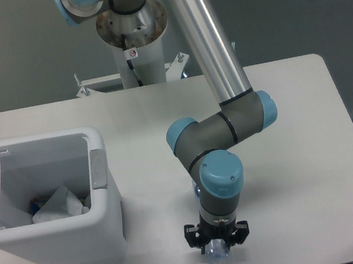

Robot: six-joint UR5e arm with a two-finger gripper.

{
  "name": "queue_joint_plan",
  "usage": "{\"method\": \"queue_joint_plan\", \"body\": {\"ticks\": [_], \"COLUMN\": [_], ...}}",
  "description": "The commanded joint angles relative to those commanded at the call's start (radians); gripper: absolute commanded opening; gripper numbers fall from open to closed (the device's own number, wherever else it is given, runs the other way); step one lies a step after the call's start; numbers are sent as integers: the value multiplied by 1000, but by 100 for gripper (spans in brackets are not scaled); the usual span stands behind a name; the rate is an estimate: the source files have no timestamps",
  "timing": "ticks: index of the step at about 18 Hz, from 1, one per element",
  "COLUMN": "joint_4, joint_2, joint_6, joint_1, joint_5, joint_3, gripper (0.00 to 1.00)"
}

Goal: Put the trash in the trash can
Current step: 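Lower onto the bottle's cap end and close the gripper, then lift the water bottle and carry it over the bin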

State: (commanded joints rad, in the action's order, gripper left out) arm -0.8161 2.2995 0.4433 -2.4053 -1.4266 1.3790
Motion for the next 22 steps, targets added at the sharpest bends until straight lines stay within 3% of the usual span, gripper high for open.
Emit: {"method": "queue_joint_plan", "body": {"ticks": [6,12,18,22], "joint_4": [2,24,133,187], "joint_2": [-40,-153,-273,-314], "joint_6": [3,-17,-109,-110], "joint_1": [-6,-48,-87,-75], "joint_5": [2,67,207,277], "joint_3": [-21,-77,-86,-97], "gripper": [56,56,56,55]}}
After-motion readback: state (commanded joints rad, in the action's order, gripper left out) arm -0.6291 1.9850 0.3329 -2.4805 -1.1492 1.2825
